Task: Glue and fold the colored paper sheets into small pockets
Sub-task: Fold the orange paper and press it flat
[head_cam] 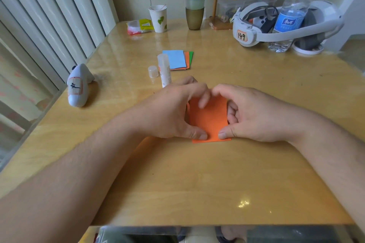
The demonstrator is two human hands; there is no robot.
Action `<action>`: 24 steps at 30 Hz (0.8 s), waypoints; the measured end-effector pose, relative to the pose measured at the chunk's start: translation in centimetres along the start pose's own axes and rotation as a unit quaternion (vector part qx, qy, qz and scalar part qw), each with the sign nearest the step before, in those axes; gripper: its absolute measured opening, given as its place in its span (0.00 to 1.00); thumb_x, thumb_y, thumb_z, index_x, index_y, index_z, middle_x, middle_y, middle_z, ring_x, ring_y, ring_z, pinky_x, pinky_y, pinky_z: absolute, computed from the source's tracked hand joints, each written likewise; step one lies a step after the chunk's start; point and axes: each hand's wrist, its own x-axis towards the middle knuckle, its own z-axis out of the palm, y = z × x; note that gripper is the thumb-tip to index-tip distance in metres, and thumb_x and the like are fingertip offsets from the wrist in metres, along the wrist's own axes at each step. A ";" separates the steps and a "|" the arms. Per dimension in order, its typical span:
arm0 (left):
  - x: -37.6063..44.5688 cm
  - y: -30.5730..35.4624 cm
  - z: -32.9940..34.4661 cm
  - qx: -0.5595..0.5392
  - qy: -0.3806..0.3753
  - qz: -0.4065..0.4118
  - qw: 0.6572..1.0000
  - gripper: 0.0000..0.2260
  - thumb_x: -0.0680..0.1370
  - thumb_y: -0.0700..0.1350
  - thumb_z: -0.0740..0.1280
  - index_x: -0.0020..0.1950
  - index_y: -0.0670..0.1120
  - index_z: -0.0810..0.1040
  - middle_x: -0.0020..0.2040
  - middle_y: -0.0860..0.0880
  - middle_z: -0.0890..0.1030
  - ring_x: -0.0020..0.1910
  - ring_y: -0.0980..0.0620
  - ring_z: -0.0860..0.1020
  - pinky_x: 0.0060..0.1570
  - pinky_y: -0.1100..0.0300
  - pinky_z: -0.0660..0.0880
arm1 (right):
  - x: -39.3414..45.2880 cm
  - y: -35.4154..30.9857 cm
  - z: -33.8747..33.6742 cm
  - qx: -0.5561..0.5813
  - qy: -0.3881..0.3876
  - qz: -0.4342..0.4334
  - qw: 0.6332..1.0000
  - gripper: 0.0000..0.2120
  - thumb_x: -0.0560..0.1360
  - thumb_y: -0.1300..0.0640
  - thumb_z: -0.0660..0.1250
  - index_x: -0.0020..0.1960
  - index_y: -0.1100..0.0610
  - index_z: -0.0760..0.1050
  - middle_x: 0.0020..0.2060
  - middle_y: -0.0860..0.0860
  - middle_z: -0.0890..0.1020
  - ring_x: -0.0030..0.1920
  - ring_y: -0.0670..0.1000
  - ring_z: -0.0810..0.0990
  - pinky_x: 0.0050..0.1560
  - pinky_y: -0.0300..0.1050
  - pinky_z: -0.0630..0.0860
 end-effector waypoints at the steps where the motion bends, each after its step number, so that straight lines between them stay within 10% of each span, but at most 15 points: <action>1: 0.0 0.1 0.0 -0.014 0.004 -0.009 1.000 0.31 0.63 0.48 0.86 0.55 0.57 0.69 0.55 0.54 0.71 0.42 0.55 0.75 0.41 0.60 0.75 | -0.1 -0.1 -0.1 -0.005 0.005 0.001 1.000 0.35 0.66 0.55 0.85 0.63 0.34 0.71 0.35 0.39 0.77 0.34 0.41 0.75 0.38 0.36 0.73; 7: -0.3 0.4 -0.4 -0.093 -0.012 -0.057 0.994 0.49 0.64 0.41 0.85 0.73 0.60 0.58 0.56 0.47 0.75 0.36 0.47 0.79 0.35 0.53 0.80 | -0.4 -1.8 -0.2 -0.036 0.004 -0.017 0.999 0.48 0.66 0.56 0.84 0.69 0.24 0.59 0.42 0.20 0.73 0.40 0.39 0.74 0.44 0.30 0.72; 15: -0.3 -0.1 -0.6 -0.059 -0.041 -0.072 0.995 0.31 0.64 0.48 0.87 0.60 0.55 0.74 0.43 0.62 0.78 0.41 0.61 0.77 0.40 0.68 0.72 | -0.7 -2.1 0.0 -0.028 0.051 0.025 0.998 0.68 0.62 0.53 0.87 0.74 0.19 0.39 0.40 0.52 0.80 0.40 0.49 0.79 0.45 0.42 0.76; 24: -0.4 0.0 -0.4 -0.107 -0.066 -0.095 0.987 0.19 0.67 0.43 0.85 0.49 0.53 0.78 0.36 0.59 0.80 0.34 0.58 0.76 0.36 0.65 0.72 | 0.3 0.6 0.5 0.027 0.017 0.051 0.998 0.27 0.58 0.48 0.88 0.52 0.44 0.79 0.39 0.44 0.82 0.40 0.48 0.80 0.48 0.51 0.79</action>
